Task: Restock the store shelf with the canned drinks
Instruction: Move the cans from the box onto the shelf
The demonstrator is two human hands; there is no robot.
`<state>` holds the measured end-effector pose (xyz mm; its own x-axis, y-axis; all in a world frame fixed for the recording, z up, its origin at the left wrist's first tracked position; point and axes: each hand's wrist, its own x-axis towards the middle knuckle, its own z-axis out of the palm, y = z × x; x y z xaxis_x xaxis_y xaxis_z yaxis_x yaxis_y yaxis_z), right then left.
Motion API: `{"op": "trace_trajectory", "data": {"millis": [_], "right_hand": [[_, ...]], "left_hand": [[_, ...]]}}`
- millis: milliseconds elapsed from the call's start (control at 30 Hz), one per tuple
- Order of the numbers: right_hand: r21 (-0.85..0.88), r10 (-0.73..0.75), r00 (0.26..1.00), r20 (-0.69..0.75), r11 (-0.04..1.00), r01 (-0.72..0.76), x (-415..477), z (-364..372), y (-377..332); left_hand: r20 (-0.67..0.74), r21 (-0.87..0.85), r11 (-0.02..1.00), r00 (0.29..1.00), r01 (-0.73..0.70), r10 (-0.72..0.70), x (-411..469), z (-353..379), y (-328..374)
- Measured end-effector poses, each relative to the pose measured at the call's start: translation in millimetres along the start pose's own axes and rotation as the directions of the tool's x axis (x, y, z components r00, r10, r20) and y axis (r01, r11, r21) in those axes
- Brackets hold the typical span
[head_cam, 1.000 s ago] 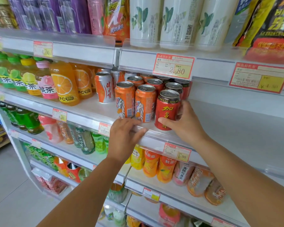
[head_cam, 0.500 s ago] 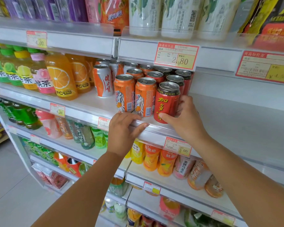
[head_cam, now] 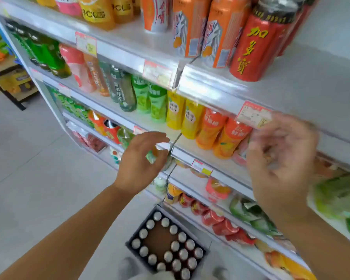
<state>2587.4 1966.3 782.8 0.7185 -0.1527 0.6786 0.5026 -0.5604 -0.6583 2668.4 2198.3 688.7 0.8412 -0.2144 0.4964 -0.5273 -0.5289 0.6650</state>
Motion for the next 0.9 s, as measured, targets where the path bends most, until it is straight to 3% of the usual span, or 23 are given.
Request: {"op": "trace_trajectory", "data": {"millis": [100,167,233,267,333,400,467,567,700,800,900], "right_hand": [[-0.095,0.293,0.902,0.316,0.956,-0.277,-73,26,36],[-0.246,0.498,0.710,0.498,0.866,-0.435,-136,57,86],[-0.433,0.643,0.496,0.584,0.763,-0.480,-182,75,129],[-0.526,0.708,0.369,0.602,0.700,-0.483,-213,89,156],[-0.632,0.772,0.191,0.606,0.614,-0.473,-267,115,203],[-0.709,0.803,0.069,0.592,0.559,-0.430,-318,140,245],[-0.752,0.822,-0.020,0.569,0.510,-0.418,-367,166,288],[-0.758,0.829,-0.028,0.558,0.496,-0.424,-439,208,353],[-0.725,0.819,0.029,0.573,0.524,-0.446,-529,255,429],[-0.706,0.834,0.127,0.537,0.527,-0.473,-581,279,474],[-0.686,0.834,0.284,0.473,0.551,-0.475,-612,300,501]], "left_hand": [[0.235,0.094,0.948,0.918,0.305,-0.319,-79,24,-45],[0.335,0.169,0.805,0.735,0.568,-0.589,-144,44,-83],[0.363,0.211,0.659,0.568,0.723,-0.739,-190,58,-103],[0.352,0.234,0.575,0.483,0.784,-0.802,-217,70,-120],[0.354,0.274,0.449,0.345,0.851,-0.869,-264,96,-152],[0.365,0.307,0.364,0.245,0.879,-0.898,-306,124,-182],[0.386,0.325,0.330,0.194,0.886,-0.902,-344,158,-217],[0.407,0.343,0.291,0.138,0.893,-0.903,-389,216,-273],[0.503,0.342,0.391,0.185,0.855,-0.844,-437,301,-353],[0.526,0.350,0.505,0.280,0.789,-0.803,-451,356,-406],[0.524,0.353,0.665,0.450,0.658,-0.723,-446,398,-443]]}}
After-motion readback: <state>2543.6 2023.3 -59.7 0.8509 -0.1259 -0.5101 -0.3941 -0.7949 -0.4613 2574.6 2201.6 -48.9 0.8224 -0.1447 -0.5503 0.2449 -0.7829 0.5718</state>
